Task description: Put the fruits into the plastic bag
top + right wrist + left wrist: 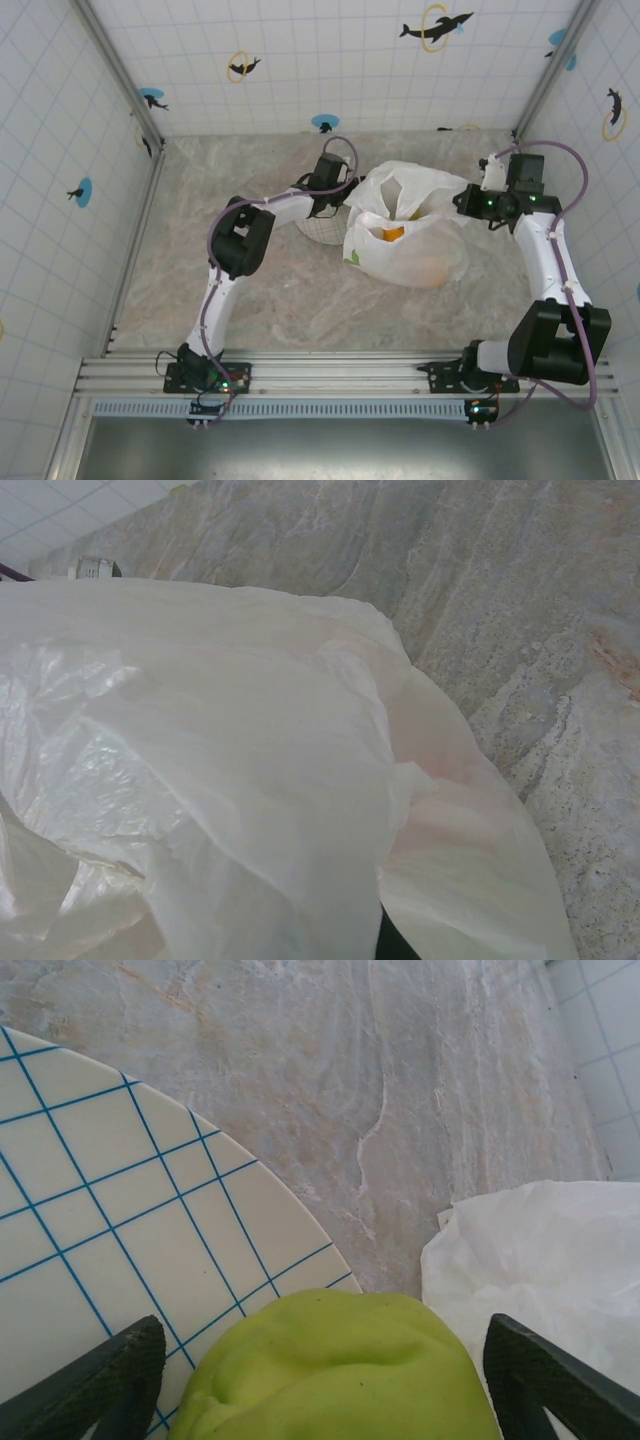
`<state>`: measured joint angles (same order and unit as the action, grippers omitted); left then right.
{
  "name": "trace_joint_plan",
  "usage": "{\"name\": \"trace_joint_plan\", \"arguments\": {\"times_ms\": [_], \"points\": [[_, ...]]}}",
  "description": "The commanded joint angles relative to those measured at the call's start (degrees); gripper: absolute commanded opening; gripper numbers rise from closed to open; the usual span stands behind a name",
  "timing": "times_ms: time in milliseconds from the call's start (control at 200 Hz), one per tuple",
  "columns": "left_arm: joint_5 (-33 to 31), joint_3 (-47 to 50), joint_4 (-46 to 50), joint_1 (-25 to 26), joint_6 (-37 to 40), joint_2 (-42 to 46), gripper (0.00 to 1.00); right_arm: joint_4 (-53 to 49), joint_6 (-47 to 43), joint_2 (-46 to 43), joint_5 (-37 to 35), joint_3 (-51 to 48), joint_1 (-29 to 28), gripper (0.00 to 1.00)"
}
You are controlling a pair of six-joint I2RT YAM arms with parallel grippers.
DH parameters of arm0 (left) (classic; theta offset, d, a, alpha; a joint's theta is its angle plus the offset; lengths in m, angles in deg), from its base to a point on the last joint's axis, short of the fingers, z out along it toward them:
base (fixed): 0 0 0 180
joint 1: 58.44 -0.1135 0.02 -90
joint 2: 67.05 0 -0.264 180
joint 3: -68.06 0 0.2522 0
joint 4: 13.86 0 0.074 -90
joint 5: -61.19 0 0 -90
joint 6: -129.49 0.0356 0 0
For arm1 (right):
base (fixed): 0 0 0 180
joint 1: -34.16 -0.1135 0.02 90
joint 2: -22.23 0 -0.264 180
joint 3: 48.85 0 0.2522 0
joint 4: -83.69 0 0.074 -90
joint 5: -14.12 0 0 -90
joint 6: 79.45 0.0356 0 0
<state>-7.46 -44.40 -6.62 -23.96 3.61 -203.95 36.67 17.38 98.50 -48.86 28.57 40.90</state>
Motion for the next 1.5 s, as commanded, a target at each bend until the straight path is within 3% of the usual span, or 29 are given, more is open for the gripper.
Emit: {"name": "trace_joint_plan", "arguments": {"times_ms": [0, 265, 355, 861, 1041, 1221, 1496], "points": [[-0.4, -1.6, 2.9, 0.2, 0.9, -2.2, 0.78, -0.1, 0.2, 0.7, 0.4, 0.6, -0.1, 0.00], [0.0, 1.8, 1.9, 0.2, 1.3, 1.7, 0.58, -0.1, 0.3, 0.9, 0.4, 0.7, -0.2, 0.00], [-1.2, 5.3, 0.4, 0.2, 1.4, 6.6, 0.54, -0.1, 0.4, 0.9, 0.5, 0.9, -0.3, 0.00], [-16.7, 29.8, -3.6, -5.7, 3.7, 35.6, 0.50, 0.5, 0.8, -0.2, 0.7, 0.4, -0.9, 0.00], [-13.0, 34.4, -7.8, -5.7, 1.9, 45.7, 0.51, 0.6, 1.2, -1.6, 0.0, 0.5, -1.6, 0.00], [-11.0, 32.8, -8.8, 0.6, 5.0, 49.4, 0.51, 1.3, 2.0, -2.1, -0.5, 0.8, -2.9, 0.00], [-7.2, 23.8, -4.7, 12.3, 14.7, 43.8, 0.51, 3.1, 3.4, -1.6, -0.9, 1.5, -6.2, 0.00]]}}
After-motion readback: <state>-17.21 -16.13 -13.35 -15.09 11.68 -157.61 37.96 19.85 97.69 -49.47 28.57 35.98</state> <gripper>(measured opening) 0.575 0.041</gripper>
